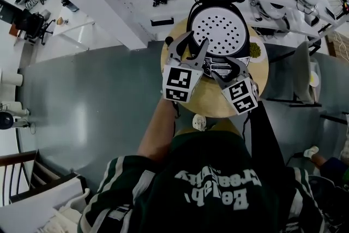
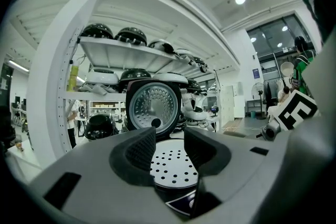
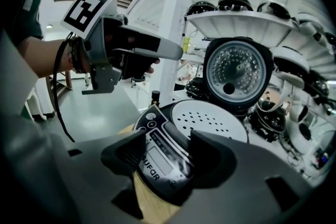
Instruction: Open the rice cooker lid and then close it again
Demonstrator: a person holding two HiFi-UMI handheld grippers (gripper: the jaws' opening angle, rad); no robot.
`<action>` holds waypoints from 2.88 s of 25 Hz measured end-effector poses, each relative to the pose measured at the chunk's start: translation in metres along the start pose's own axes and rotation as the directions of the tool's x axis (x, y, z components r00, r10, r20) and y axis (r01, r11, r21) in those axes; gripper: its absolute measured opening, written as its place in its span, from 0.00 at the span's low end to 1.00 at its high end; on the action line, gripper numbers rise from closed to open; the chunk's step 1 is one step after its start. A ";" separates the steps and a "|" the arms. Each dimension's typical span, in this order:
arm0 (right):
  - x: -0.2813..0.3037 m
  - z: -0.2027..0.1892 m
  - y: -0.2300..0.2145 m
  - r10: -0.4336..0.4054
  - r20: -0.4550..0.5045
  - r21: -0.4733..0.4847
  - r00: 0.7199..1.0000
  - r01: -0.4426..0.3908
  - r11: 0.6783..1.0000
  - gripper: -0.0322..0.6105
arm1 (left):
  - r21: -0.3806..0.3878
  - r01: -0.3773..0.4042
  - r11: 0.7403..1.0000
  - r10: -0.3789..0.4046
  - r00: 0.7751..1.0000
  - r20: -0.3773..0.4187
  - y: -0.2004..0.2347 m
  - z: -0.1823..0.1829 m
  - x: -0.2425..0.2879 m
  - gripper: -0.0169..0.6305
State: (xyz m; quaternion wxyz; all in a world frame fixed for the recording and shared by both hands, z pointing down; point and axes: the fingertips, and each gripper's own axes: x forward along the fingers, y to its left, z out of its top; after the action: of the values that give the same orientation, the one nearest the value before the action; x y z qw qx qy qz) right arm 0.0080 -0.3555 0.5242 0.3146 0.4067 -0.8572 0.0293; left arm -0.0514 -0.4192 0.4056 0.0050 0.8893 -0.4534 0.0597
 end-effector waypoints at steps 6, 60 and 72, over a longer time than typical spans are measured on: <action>-0.001 -0.002 -0.002 0.033 -0.022 -0.078 0.999 -0.034 0.996 0.45 | -0.013 0.017 1.000 -0.017 1.000 -0.025 0.000 0.001 0.004 0.26; -0.054 0.166 -0.235 0.070 0.329 0.205 0.942 -0.143 0.968 0.66 | -0.194 0.098 0.976 -0.104 0.994 -0.020 0.066 0.114 0.097 0.51; -0.066 0.103 -0.156 0.076 0.208 0.199 0.975 -0.118 0.973 0.65 | -0.210 0.146 0.967 -0.167 0.982 -0.086 0.019 0.046 0.039 0.51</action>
State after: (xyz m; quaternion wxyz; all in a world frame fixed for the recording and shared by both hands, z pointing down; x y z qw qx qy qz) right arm 0.0978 -0.4463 0.3722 0.1807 0.3960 -0.8953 0.0944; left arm -0.0396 -0.4648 0.3631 0.1239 0.9129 -0.3845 0.0584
